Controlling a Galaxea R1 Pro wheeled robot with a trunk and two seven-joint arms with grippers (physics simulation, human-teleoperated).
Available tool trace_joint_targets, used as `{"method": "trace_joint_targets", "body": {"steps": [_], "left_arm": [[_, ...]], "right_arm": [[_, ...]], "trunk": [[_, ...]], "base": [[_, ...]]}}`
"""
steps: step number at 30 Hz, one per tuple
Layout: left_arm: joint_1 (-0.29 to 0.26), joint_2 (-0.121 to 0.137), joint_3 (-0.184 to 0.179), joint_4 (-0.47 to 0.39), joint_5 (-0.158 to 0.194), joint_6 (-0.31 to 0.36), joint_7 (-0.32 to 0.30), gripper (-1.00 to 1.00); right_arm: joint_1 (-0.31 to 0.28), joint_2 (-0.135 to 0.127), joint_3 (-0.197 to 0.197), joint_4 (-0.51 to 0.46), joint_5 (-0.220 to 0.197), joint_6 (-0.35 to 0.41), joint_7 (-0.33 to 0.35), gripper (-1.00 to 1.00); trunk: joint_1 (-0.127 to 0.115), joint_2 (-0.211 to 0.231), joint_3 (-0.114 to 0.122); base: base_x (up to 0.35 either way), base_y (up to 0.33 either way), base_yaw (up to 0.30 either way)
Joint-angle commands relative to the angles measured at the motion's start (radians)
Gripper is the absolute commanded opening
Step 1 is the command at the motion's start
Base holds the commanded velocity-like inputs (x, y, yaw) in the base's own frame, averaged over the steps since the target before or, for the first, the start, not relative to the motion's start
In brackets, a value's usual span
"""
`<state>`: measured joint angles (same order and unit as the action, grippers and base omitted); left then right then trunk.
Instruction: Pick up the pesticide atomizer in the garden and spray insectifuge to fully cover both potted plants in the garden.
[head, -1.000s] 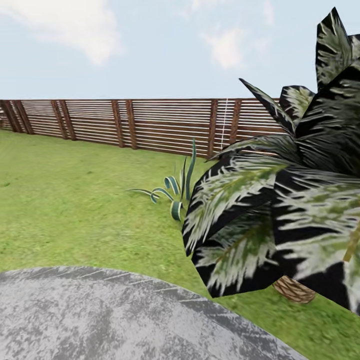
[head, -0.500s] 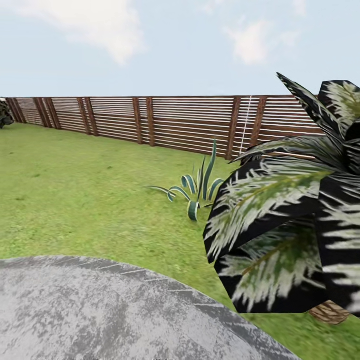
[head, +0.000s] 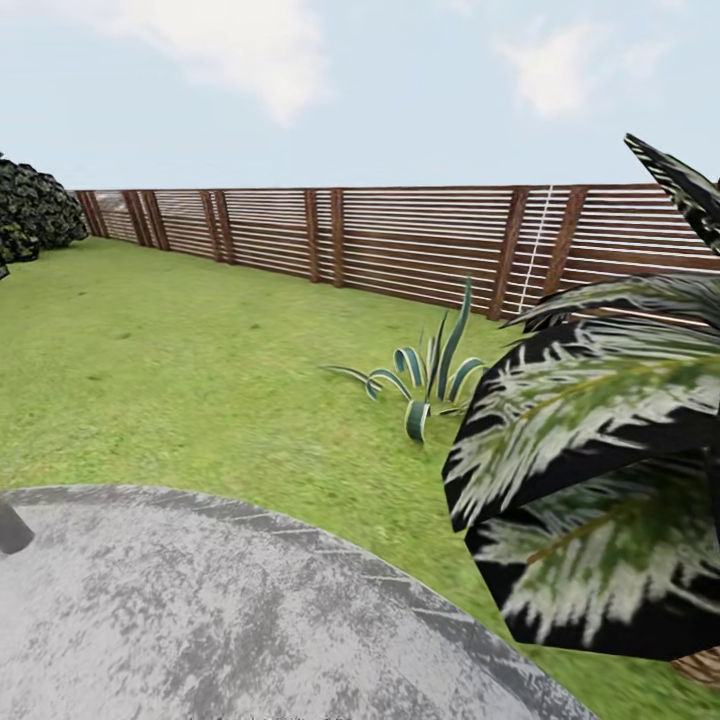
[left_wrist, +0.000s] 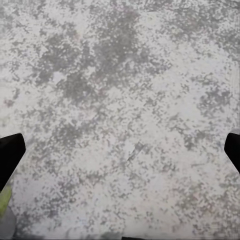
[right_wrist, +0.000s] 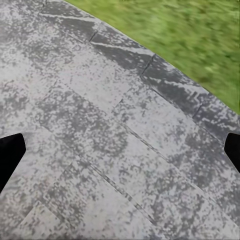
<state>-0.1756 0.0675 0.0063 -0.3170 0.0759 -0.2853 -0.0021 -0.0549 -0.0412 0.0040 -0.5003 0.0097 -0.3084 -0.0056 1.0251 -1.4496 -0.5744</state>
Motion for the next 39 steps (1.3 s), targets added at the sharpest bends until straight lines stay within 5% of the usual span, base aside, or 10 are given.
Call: {"method": "trace_joint_targets", "body": {"steps": [1,18,39], "left_arm": [[-0.001,0.0,-0.003,0.001,0.007,-0.003,-0.001,1.0],[0.0,0.002,-0.002,0.001,0.014,-0.005,0.001,1.0],[0.0,0.002,0.0,0.002,0.015,-0.005,0.001,1.0]], "right_arm": [[0.0,0.0,0.001,0.0,0.001,-0.003,-0.001,1.0],[0.0,0.0,0.001,0.0,0.001,-0.003,-0.001,1.0],[0.0,0.0,0.001,0.0,0.001,-0.003,-0.001,1.0]], "trunk": [[0.0,0.0,-0.002],[0.0,0.0,-0.017],[0.0,0.0,-0.036]], "base": [[0.0,0.0,0.235],[0.032,0.0,0.235],[0.313,0.0,0.235]]}}
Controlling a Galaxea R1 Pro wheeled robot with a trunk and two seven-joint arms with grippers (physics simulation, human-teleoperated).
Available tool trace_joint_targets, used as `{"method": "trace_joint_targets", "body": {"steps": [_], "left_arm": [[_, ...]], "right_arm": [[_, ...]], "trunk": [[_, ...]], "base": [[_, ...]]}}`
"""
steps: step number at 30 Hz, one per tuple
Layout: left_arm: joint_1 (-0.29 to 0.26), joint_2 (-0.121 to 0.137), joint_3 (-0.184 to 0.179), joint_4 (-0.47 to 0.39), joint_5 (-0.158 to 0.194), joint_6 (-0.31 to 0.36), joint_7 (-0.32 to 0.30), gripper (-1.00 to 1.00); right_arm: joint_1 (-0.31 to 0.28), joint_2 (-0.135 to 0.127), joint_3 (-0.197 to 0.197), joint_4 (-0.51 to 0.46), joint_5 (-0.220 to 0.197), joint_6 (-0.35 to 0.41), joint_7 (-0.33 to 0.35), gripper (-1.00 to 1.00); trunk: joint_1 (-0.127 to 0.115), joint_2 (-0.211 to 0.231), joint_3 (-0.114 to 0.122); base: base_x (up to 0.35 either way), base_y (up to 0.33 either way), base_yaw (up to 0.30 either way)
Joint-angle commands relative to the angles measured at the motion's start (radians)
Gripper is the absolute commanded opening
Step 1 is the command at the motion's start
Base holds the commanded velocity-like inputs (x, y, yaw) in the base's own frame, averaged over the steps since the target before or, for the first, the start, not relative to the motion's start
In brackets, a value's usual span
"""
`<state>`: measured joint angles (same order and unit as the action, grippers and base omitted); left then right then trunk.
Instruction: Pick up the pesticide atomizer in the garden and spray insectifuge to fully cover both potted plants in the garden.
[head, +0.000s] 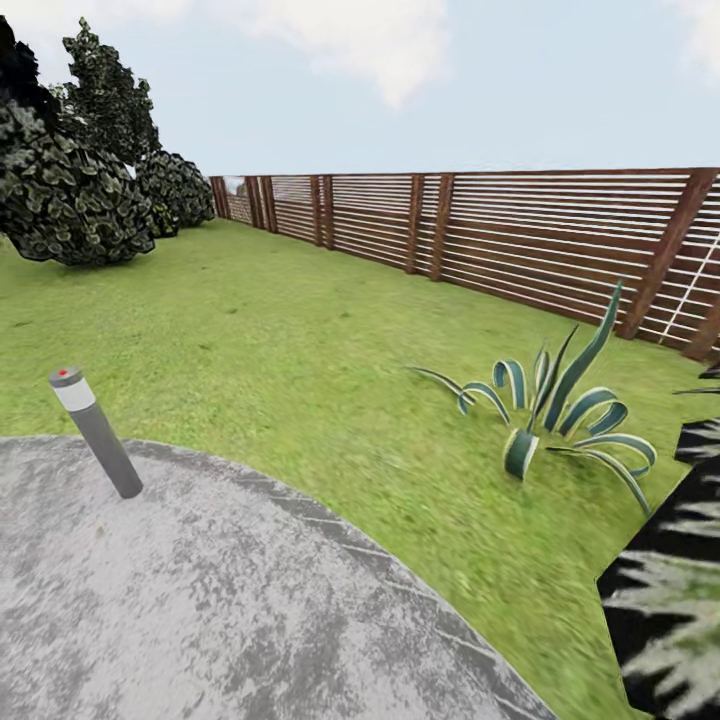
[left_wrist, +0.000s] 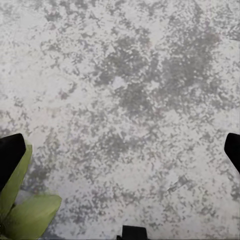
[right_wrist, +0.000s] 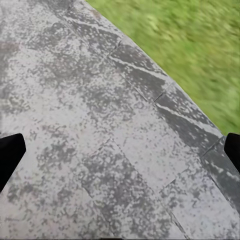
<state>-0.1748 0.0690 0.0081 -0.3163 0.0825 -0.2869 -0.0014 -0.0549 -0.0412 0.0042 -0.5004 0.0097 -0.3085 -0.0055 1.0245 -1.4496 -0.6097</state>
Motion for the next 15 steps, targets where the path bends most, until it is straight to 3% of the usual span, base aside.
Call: {"method": "trace_joint_targets", "body": {"steps": [1,15], "left_arm": [[-0.001,0.0,-0.002,0.001,0.009,-0.003,0.0,1.0],[0.0,0.0,-0.001,0.002,0.01,-0.003,0.0,1.0]], "right_arm": [[0.0,0.0,0.0,0.0,0.001,-0.003,-0.001,1.0],[0.0,0.0,0.0,0.0,0.001,-0.003,0.0,1.0]], "trunk": [[0.001,0.0,-0.002],[0.001,0.0,-0.014]], "base": [[0.339,0.0,0.235],[0.339,0.0,0.235]]}}
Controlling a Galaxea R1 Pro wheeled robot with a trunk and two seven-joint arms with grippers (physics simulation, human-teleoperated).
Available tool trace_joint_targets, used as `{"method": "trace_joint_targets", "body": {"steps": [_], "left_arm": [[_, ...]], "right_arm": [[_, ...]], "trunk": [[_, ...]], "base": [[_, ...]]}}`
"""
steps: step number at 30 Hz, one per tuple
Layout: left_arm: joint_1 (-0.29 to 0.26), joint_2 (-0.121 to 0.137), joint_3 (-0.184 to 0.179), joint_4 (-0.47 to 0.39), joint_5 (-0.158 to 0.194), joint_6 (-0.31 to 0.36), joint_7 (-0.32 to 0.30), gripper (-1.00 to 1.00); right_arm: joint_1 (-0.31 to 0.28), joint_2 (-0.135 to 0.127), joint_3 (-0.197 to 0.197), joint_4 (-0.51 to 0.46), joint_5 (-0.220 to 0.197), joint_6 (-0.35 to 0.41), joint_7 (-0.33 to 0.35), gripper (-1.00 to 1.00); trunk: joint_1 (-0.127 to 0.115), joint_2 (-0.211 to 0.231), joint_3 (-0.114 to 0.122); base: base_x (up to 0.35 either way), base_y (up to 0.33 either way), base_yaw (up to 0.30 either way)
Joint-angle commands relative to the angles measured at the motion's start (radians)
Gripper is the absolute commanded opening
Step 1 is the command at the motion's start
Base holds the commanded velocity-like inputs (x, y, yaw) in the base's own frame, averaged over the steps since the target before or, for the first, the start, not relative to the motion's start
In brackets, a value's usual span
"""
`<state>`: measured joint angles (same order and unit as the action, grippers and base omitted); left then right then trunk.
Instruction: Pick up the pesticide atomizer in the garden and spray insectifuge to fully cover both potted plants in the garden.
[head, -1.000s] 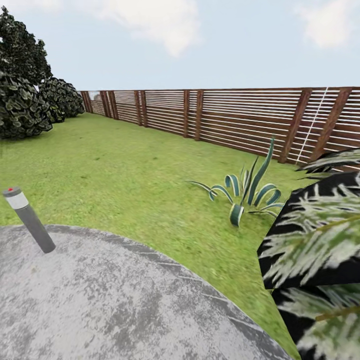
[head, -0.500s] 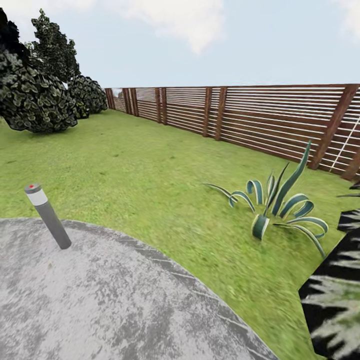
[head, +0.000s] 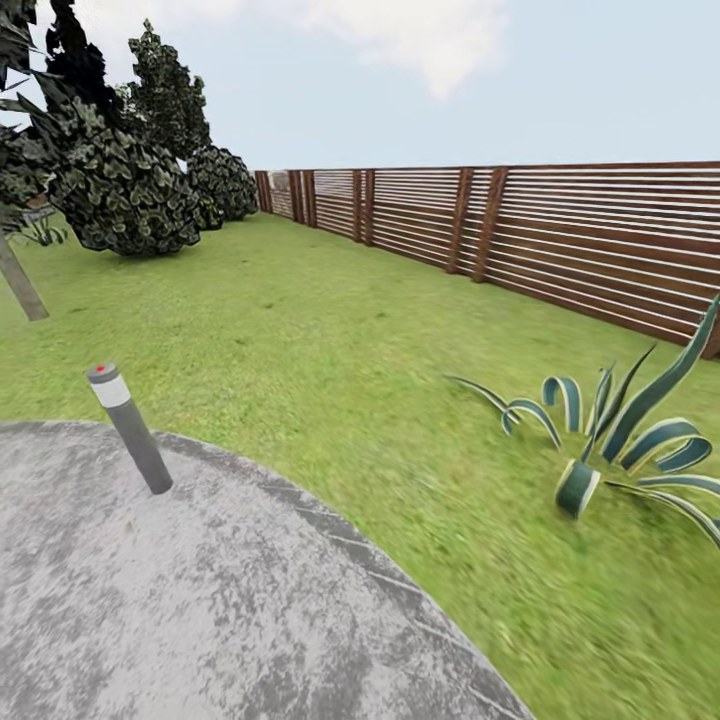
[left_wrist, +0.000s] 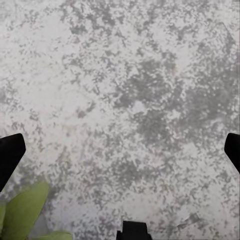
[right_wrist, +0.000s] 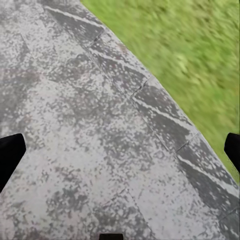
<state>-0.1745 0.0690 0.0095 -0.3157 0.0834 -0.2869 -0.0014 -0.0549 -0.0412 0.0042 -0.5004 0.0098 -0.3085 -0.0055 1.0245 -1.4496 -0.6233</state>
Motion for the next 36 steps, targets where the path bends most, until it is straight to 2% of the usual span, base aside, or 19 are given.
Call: {"method": "trace_joint_targets", "body": {"steps": [1,15,36], "left_arm": [[-0.001,0.0,-0.002,0.001,0.009,-0.003,0.0,1.0],[-0.001,0.001,-0.002,0.001,0.009,-0.003,0.0,1.0],[-0.001,0.001,-0.003,0.001,0.008,-0.003,0.0,1.0]], "right_arm": [[0.0,0.0,0.0,0.0,0.001,-0.003,-0.001,1.0],[0.0,0.0,0.0,0.0,0.001,-0.003,0.0,1.0],[0.0,0.0,0.0,0.0,0.001,-0.003,0.001,1.0]], "trunk": [[0.001,0.0,-0.002],[0.001,0.0,-0.014],[0.001,0.0,-0.033]], "base": [[0.339,-0.014,0.235],[0.339,-0.087,0.235],[0.34,-0.006,0.224]]}}
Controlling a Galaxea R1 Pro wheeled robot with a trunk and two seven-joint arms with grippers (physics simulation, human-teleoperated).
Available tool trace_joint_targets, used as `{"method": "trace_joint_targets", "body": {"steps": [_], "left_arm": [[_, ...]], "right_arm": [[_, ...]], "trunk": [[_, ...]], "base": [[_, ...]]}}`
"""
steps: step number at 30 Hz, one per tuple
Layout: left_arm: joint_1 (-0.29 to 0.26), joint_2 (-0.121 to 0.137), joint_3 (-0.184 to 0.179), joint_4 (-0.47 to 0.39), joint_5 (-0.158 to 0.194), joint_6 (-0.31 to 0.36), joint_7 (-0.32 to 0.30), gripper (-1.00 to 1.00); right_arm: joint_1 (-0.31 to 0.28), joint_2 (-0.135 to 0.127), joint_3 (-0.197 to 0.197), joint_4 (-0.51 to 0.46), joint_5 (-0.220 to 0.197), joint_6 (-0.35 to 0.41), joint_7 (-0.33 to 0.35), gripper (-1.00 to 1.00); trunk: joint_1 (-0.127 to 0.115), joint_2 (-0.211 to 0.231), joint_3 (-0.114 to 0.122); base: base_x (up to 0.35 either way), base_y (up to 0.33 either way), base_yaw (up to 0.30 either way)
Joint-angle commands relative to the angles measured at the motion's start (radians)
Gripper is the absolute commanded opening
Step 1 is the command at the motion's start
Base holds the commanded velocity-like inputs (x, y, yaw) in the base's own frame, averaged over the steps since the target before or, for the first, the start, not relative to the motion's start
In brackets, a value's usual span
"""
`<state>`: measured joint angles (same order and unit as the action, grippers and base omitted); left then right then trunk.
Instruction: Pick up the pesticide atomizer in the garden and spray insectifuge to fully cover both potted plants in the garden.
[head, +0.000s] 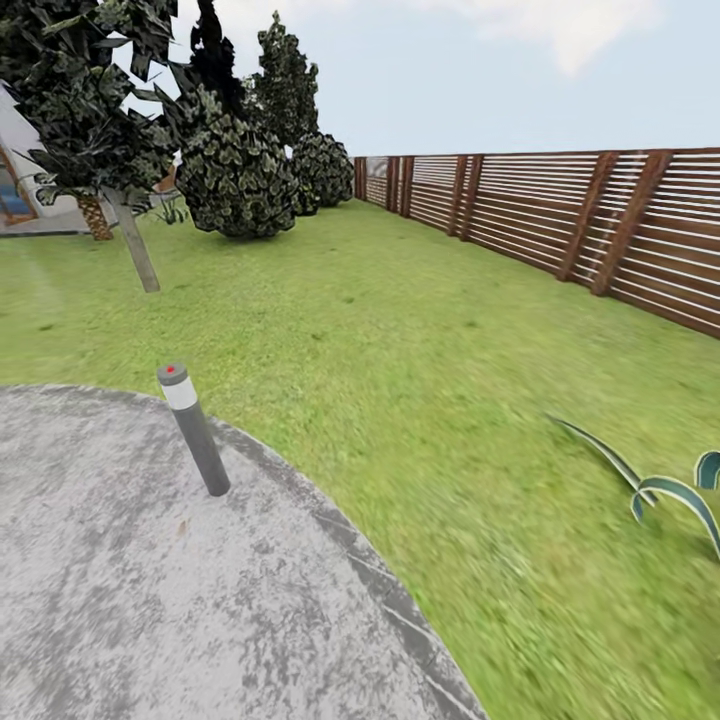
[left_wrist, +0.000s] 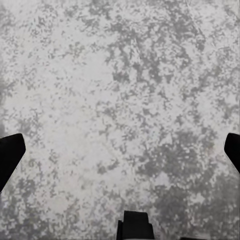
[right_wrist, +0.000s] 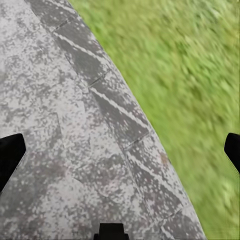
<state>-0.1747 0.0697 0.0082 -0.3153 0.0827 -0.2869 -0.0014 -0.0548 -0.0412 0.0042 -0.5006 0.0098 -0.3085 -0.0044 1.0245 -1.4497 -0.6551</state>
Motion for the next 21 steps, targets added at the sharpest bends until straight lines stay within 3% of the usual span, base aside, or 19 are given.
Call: {"method": "trace_joint_targets", "body": {"steps": [1,13,21], "left_arm": [[-0.001,0.0,-0.002,0.001,0.009,-0.003,0.0,1.0],[0.0,0.001,-0.001,0.001,0.009,-0.003,0.0,1.0],[0.0,0.001,-0.001,0.001,0.009,-0.003,0.0,1.0]], "right_arm": [[0.0,0.0,0.0,0.0,0.001,-0.003,0.0,1.0],[0.0,0.0,-0.001,0.0,0.001,-0.003,0.0,1.0],[0.0,0.0,-0.001,0.0,0.001,-0.003,-0.001,1.0]], "trunk": [[0.001,0.0,-0.001],[0.001,0.0,-0.002],[0.001,0.0,-0.002]], "base": [[0.34,0.0,0.082],[0.34,0.0,0.028],[0.339,-0.055,0.222]]}}
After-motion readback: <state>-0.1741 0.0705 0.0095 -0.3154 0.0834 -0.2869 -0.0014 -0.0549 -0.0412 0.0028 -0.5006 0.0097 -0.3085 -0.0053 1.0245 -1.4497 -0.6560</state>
